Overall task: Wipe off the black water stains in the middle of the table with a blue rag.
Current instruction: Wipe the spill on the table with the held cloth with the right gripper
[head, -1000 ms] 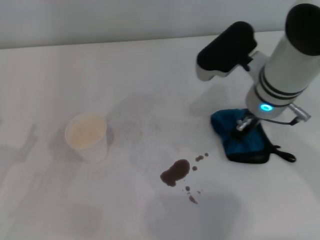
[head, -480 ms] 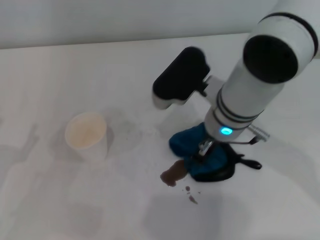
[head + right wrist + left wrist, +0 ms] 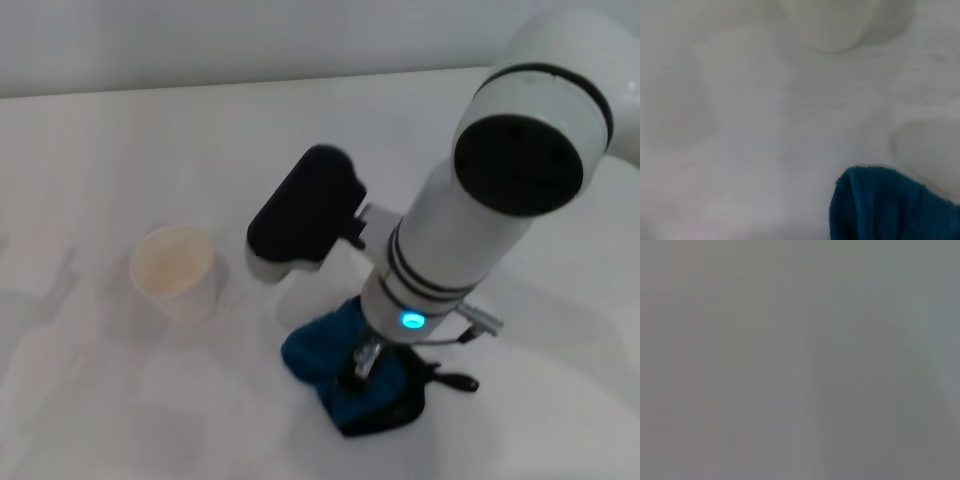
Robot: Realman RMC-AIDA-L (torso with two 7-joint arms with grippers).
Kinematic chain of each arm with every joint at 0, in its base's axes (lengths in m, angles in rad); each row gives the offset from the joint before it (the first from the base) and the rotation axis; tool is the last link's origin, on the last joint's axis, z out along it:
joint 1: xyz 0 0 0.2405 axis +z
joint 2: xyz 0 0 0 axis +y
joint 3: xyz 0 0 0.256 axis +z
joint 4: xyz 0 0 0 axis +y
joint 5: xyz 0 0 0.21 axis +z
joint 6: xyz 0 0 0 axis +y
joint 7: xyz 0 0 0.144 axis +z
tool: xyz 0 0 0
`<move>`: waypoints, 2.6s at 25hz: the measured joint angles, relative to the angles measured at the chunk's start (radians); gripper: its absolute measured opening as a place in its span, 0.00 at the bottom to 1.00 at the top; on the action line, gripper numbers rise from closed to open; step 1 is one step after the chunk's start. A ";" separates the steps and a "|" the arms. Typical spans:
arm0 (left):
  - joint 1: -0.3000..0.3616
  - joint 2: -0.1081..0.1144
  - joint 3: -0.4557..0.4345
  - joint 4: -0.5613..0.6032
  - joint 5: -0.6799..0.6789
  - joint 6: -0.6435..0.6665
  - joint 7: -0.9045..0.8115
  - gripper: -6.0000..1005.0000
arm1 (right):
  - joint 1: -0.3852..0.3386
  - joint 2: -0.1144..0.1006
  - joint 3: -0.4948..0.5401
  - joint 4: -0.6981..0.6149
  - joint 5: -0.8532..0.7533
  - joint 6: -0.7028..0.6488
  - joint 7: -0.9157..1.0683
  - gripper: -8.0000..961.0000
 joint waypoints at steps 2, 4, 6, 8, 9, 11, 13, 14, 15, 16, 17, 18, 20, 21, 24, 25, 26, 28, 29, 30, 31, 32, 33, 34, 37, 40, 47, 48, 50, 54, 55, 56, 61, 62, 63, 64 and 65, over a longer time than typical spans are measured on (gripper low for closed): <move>0.000 0.000 0.001 0.001 0.001 0.001 0.000 0.88 | 0.002 0.000 -0.023 -0.010 0.019 0.002 0.008 0.11; 0.000 -0.001 0.001 0.001 0.001 0.001 0.000 0.88 | 0.002 0.000 -0.041 -0.013 0.026 0.003 0.016 0.11; -0.001 -0.001 0.002 0.001 0.001 0.001 0.000 0.88 | 0.000 0.000 -0.053 -0.014 0.026 0.003 0.022 0.11; -0.001 -0.001 0.002 0.001 0.001 0.001 0.000 0.88 | -0.002 0.000 -0.055 -0.013 0.021 0.001 0.029 0.11; -0.001 -0.001 0.002 0.001 0.001 0.001 0.000 0.88 | -0.003 0.000 -0.053 -0.013 0.008 0.003 0.039 0.11; -0.001 -0.003 0.002 0.001 0.001 0.001 0.000 0.88 | -0.003 -0.002 -0.033 -0.016 -0.056 0.024 0.068 0.11; -0.001 -0.003 0.001 0.001 0.001 0.000 0.000 0.88 | -0.003 -0.002 -0.022 -0.016 -0.079 0.032 0.070 0.11; -0.001 -0.003 0.002 0.001 0.002 -0.001 0.000 0.88 | -0.004 -0.002 -0.006 -0.015 -0.101 0.041 0.071 0.11; -0.001 -0.003 0.001 0.001 0.002 -0.001 0.000 0.88 | -0.006 -0.004 0.024 -0.009 -0.135 0.057 0.071 0.11; 0.000 -0.003 0.002 0.001 0.002 -0.001 0.000 0.88 | -0.007 -0.006 0.041 -0.004 -0.152 0.065 0.071 0.11; 0.001 -0.003 0.002 0.001 0.002 -0.001 0.000 0.88 | -0.007 -0.006 0.041 -0.004 -0.152 0.065 0.071 0.11; 0.002 -0.002 0.002 0.002 0.001 0.000 0.000 0.88 | -0.008 -0.007 0.061 0.001 -0.174 0.073 0.070 0.11; 0.004 -0.002 0.002 0.001 0.000 0.001 0.000 0.88 | -0.014 -0.008 0.092 0.014 -0.211 0.086 0.068 0.11; 0.005 -0.002 0.001 0.001 0.000 0.001 0.000 0.88 | -0.018 -0.008 0.110 0.024 -0.233 0.094 0.066 0.11; 0.006 -0.002 0.001 0.001 0.000 0.001 0.000 0.88 | -0.021 -0.007 0.136 0.056 -0.267 0.102 0.061 0.11; 0.006 -0.001 0.000 0.001 0.000 0.001 0.000 0.88 | -0.020 -0.006 0.137 0.065 -0.268 0.100 0.058 0.11; 0.005 -0.001 0.000 0.001 -0.001 0.001 0.000 0.88 | -0.019 -0.005 0.136 0.072 -0.266 0.098 0.055 0.11; 0.003 -0.001 0.000 0.001 -0.001 0.000 0.000 0.88 | -0.015 -0.002 0.125 0.078 -0.253 0.089 0.053 0.11; 0.000 -0.001 0.000 0.001 -0.001 -0.002 0.000 0.88 | -0.012 0.000 0.115 0.077 -0.236 0.080 0.052 0.11; -0.001 -0.001 0.000 0.002 -0.001 -0.003 0.000 0.88 | -0.007 0.000 0.100 0.075 -0.214 0.069 0.052 0.11; -0.003 -0.001 0.000 0.001 -0.001 -0.004 0.000 0.88 | 0.000 0.000 0.086 0.073 -0.193 0.057 0.052 0.11; -0.003 -0.001 0.000 0.001 -0.001 -0.004 0.000 0.88 | 0.011 0.000 0.065 0.072 -0.166 0.041 0.052 0.11; -0.004 -0.001 0.000 0.001 -0.001 -0.004 0.000 0.88 | 0.024 0.000 0.045 0.072 -0.136 0.025 0.052 0.11; -0.004 -0.001 0.000 0.001 -0.002 -0.004 0.000 0.88 | 0.034 0.000 0.026 0.072 -0.110 0.010 0.052 0.11; -0.006 -0.001 0.000 0.001 -0.001 -0.004 0.000 0.88 | 0.075 0.000 -0.033 0.072 -0.026 -0.038 0.053 0.11; -0.007 -0.002 0.000 0.001 -0.001 -0.005 0.000 0.88 | 0.131 0.000 -0.098 0.069 0.066 -0.102 0.055 0.11; -0.007 -0.003 0.003 0.001 0.001 -0.006 0.000 0.88 | 0.211 0.000 -0.186 0.084 0.181 -0.169 0.054 0.10; -0.006 -0.003 0.003 0.001 0.001 -0.006 0.000 0.88 | 0.211 0.000 -0.186 0.084 0.181 -0.169 0.054 0.10; -0.004 -0.003 0.003 0.002 0.001 -0.006 0.000 0.88 | 0.213 0.000 -0.190 0.099 0.183 -0.180 0.053 0.10; -0.001 -0.003 0.002 0.003 0.001 -0.007 0.000 0.88 | 0.211 0.000 -0.184 0.147 0.174 -0.195 0.055 0.10; -0.001 -0.003 0.002 0.003 0.001 -0.007 0.000 0.88 | 0.210 0.000 -0.181 0.157 0.169 -0.196 0.056 0.10; -0.001 -0.003 0.002 0.003 0.001 -0.007 0.000 0.88 | 0.209 0.000 -0.179 0.168 0.161 -0.196 0.058 0.10; 0.001 -0.003 0.002 0.003 0.001 -0.005 0.000 0.88 | 0.204 0.000 -0.137 0.207 0.097 -0.171 0.073 0.10; 0.002 -0.003 0.001 0.003 0.001 -0.004 0.000 0.88 | 0.201 0.000 -0.123 0.210 0.072 -0.158 0.078 0.10; 0.006 -0.003 0.002 0.003 0.001 -0.003 0.000 0.88 | 0.198 0.000 -0.108 0.212 0.050 -0.144 0.084 0.10; 0.006 -0.003 0.002 0.003 0.001 -0.003 0.000 0.88 | 0.192 0.000 -0.089 0.212 0.025 -0.129 0.087 0.10; 0.008 -0.003 0.001 0.003 0.000 -0.002 0.000 0.88 | 0.186 0.000 -0.067 0.209 0.000 -0.116 0.088 0.10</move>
